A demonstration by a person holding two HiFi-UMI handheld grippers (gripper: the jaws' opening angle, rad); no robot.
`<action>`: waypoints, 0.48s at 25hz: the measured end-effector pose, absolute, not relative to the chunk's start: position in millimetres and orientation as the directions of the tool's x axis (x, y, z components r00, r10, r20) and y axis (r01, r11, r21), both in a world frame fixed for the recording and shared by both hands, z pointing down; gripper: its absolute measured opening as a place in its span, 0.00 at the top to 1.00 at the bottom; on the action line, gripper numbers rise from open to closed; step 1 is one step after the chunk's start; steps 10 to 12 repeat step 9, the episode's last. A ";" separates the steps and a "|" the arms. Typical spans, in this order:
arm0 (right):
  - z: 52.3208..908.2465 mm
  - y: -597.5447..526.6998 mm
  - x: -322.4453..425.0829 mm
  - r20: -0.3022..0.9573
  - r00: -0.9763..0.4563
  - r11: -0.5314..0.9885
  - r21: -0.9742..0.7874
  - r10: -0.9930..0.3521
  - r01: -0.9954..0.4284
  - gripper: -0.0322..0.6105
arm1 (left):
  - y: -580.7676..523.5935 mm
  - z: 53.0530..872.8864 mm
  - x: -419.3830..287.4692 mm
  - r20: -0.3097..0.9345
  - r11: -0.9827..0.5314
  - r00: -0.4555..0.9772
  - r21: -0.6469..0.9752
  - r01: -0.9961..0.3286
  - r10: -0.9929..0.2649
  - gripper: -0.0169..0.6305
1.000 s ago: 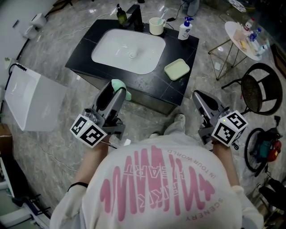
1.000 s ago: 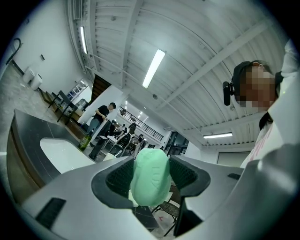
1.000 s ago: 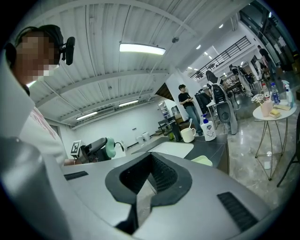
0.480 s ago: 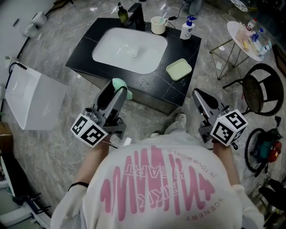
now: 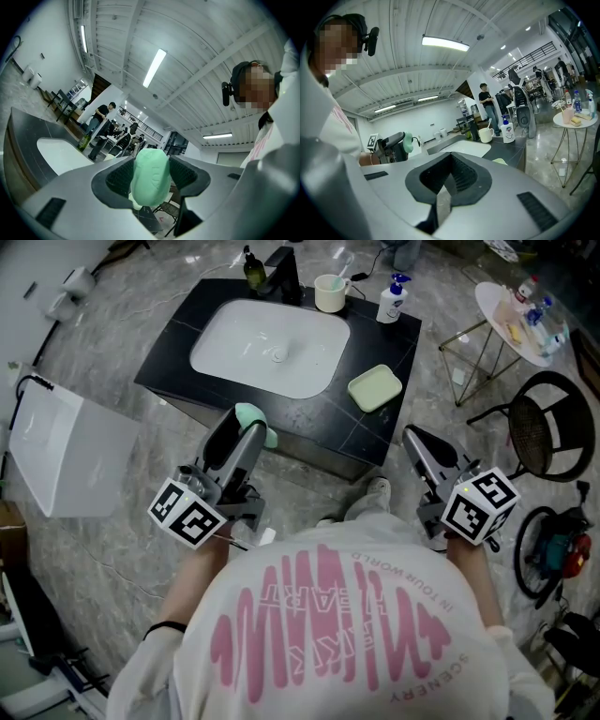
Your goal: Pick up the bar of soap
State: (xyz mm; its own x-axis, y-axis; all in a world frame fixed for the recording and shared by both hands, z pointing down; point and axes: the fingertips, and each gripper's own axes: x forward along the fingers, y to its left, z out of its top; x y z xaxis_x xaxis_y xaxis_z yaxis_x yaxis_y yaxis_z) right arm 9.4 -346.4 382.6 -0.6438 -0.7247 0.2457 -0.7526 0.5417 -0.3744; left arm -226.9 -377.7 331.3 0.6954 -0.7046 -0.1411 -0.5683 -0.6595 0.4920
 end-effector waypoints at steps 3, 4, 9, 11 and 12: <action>382.2 -350.9 12.7 0.247 -0.637 0.535 -0.373 -0.730 -0.758 0.94 | -384.0 330.8 -223.5 -0.144 -0.665 0.701 0.493 -0.562 -0.699 0.59; 382.1 -352.6 13.8 0.247 -0.635 0.533 -0.374 -0.732 -0.759 0.94 | -386.3 330.9 -222.5 -0.144 -0.666 0.702 0.493 -0.560 -0.697 0.59; 383.2 -360.5 17.6 0.246 -0.633 0.529 -0.379 -0.734 -0.760 0.94 | -396.6 331.8 -219.3 -0.147 -0.670 0.706 0.493 -0.555 -0.693 0.59; 383.2 -360.5 17.6 0.246 -0.633 0.529 -0.379 -0.734 -0.760 0.94 | -396.6 331.8 -219.3 -0.147 -0.670 0.706 0.493 -0.555 -0.693 0.59; 383.2 -360.5 17.6 0.246 -0.633 0.529 -0.379 -0.734 -0.760 0.94 | -396.6 331.8 -219.3 -0.147 -0.670 0.706 0.493 -0.555 -0.693 0.59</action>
